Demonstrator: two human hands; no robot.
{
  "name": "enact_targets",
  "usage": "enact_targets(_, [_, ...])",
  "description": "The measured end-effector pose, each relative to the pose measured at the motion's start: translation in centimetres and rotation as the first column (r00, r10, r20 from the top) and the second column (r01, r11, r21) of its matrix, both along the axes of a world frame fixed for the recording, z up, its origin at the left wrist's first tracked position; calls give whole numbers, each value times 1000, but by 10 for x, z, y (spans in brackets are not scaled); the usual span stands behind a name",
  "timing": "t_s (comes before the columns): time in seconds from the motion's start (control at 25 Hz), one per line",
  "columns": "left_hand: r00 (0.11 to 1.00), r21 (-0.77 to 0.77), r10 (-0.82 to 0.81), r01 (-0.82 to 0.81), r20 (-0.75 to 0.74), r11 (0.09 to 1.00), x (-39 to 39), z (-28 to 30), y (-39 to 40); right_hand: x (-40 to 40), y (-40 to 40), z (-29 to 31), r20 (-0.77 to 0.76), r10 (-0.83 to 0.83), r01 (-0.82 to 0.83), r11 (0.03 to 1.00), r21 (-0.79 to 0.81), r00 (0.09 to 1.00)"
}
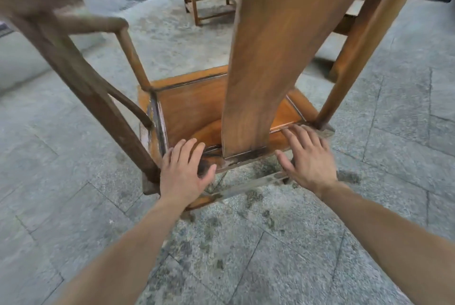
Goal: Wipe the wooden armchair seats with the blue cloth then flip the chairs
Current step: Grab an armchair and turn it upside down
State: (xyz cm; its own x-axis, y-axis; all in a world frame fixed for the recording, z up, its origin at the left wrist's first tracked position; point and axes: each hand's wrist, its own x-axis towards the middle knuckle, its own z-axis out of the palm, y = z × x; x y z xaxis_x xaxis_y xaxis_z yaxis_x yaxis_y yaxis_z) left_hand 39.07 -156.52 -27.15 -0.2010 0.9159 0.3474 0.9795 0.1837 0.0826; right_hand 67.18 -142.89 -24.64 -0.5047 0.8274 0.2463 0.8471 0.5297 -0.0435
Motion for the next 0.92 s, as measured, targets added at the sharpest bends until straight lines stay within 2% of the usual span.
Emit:
enact_targets(0.16, [998, 49, 50, -48, -39, 998, -9, -72, 22, -15, 46, -78, -21, 54, -52, 996, 72, 998])
enact_targets(0.32, [985, 192, 141, -120, -102, 974, -31, -103, 35, -29, 78, -112, -163, 118, -90, 981, 174, 980])
enact_targets(0.56, [958, 219, 244, -209, -149, 953, -28, -109, 44, -41, 103, -126, -176, 240, -189, 946, 262, 955])
enact_targets(0.76, [943, 151, 294, -271, -157, 951, -25, -103, 42, -41, 103, -120, -152, 242, -213, 960, 184, 958])
enact_targets(0.92, [924, 152, 325, -299, -200, 942, -23, -104, 44, -43, 108, -122, -199, 207, -172, 969, 179, 958])
